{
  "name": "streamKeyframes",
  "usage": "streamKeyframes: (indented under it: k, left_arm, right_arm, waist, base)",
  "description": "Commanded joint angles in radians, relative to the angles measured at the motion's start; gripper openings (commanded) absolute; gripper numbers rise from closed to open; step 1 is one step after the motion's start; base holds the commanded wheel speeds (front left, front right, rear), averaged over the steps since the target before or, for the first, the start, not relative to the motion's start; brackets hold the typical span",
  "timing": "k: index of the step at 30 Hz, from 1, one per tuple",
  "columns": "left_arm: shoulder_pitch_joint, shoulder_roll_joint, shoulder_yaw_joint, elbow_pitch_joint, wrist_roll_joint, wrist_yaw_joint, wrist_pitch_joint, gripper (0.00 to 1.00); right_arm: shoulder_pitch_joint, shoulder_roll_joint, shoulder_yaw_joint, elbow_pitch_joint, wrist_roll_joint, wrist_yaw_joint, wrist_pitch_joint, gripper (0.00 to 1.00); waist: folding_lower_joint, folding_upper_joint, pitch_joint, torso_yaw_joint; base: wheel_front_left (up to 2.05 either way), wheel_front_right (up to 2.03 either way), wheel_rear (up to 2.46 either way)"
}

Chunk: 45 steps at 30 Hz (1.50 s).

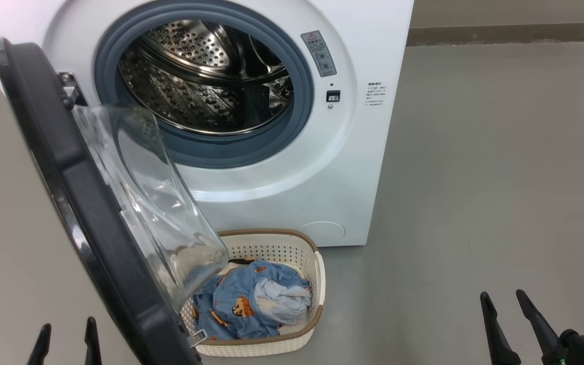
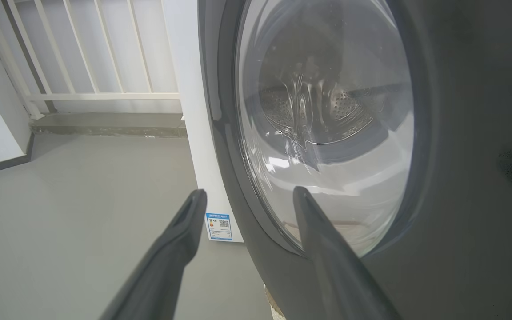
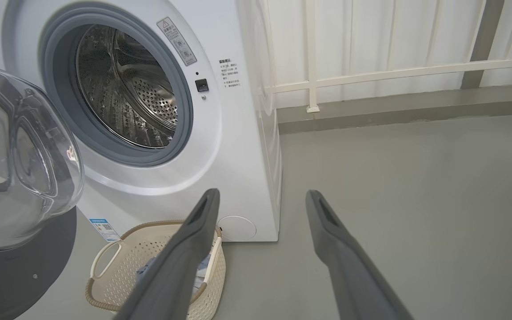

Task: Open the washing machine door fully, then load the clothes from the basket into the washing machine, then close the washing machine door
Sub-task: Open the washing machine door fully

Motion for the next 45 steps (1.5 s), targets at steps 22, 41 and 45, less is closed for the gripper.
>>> streamKeyframes:
  k: [22,41,45]
  left_arm:
    - [-0.014,0.013,0.034,-0.021,-0.004,0.01,-0.006,1.0]
    - [-0.006,0.013,0.034,-0.013,-0.004,0.012,-0.006,0.0]
    - [-0.007,0.013,0.036,-0.01,-0.006,0.013,-0.006,0.0]
  right_arm:
    - [-0.008,-0.01,0.014,-0.017,-0.027,0.002,-0.012,1.0]
    - [-0.003,-0.011,0.015,-0.014,-0.029,0.002,-0.012,1.0]
    - [-0.002,-0.009,0.015,-0.016,-0.031,0.002,-0.012,1.0]
  waist:
    - [0.0,0.0,-0.01,-0.004]
    - [0.0,0.0,-0.013,-0.009]
    - [0.0,0.0,-0.013,-0.008]
  base:
    - [0.0,0.0,0.0]
    - [0.0,0.0,0.0]
    - [0.0,0.0,0.0]
